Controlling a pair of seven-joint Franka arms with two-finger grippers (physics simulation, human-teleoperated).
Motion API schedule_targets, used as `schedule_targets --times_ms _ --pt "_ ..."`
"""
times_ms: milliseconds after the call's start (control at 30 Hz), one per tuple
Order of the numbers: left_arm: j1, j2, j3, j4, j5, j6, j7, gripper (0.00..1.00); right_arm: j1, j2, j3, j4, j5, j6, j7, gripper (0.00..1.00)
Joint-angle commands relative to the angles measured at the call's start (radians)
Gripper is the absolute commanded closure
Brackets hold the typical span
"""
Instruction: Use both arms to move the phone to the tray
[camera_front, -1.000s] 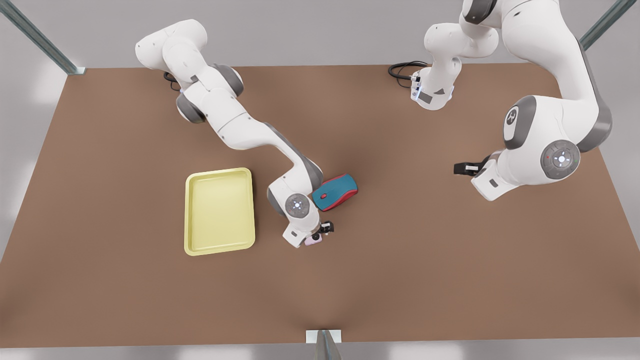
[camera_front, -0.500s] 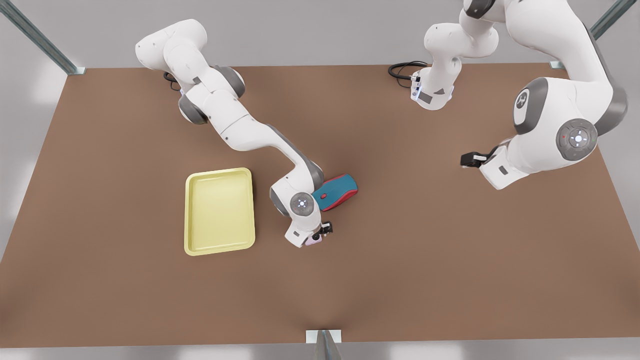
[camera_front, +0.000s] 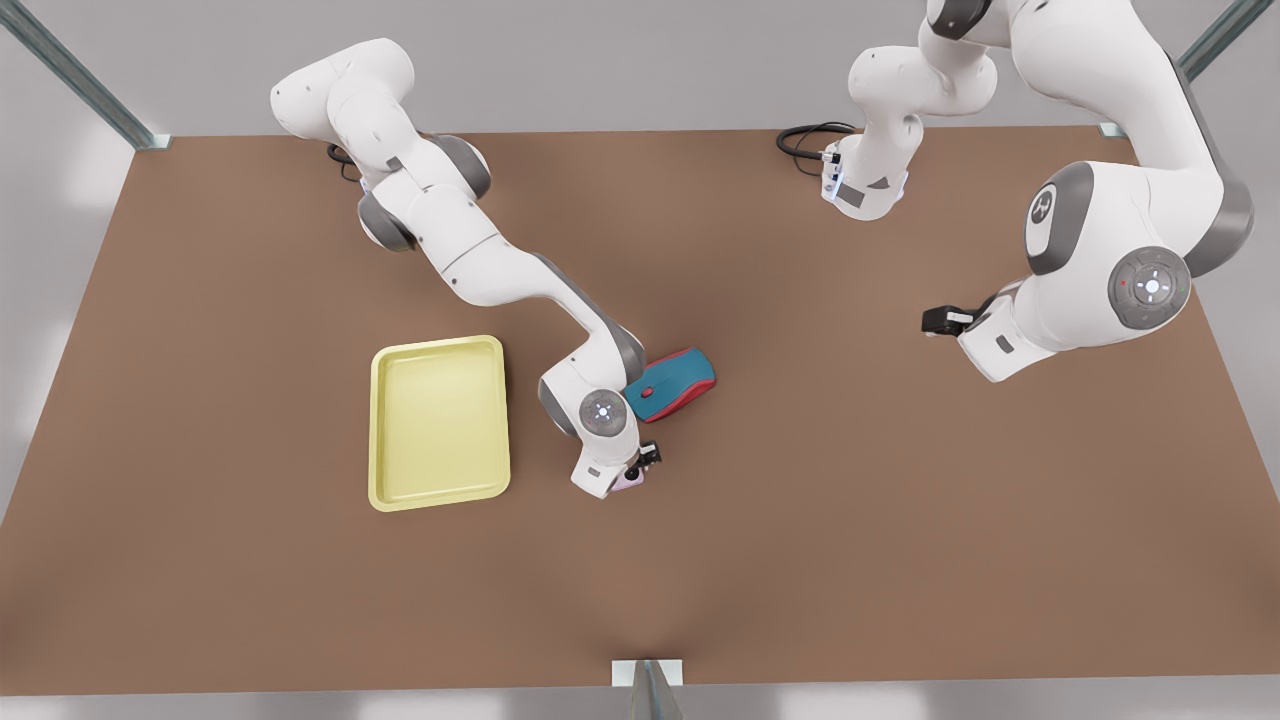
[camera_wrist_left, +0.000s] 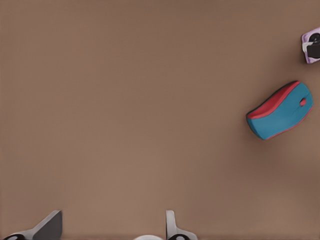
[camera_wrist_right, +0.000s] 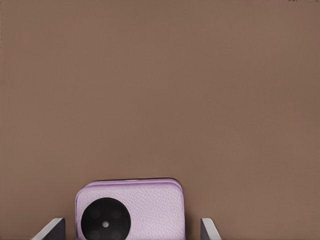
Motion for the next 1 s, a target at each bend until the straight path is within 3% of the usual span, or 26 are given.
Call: schedule_targets --times_ms 0,467,567,833,967 --pt "0.000 -0.001 0.000 0.001 0.001 -0.003 0.004 0.00 0.003 -0.002 0.001 0.000 0.002 -0.003 -0.100 0.00" --pt "0.000 -0.004 0.000 0.001 0.003 -0.008 0.004 0.00 0.003 0.014 0.001 0.003 0.001 0.008 -0.119 0.00" --pt "0.000 -0.001 0.000 0.001 0.003 -0.008 0.004 0.00 0.003 0.012 0.001 0.005 0.001 0.006 -0.119 0.16" --pt "0.003 0.005 0.009 0.001 0.001 -0.004 0.007 0.00 0.000 0.003 0.003 0.008 0.001 -0.007 -0.120 0.18" --pt "0.005 0.004 0.009 0.001 0.003 -0.006 0.007 0.00 -0.069 -0.133 -0.001 -0.020 0.004 -0.079 -0.102 0.17"
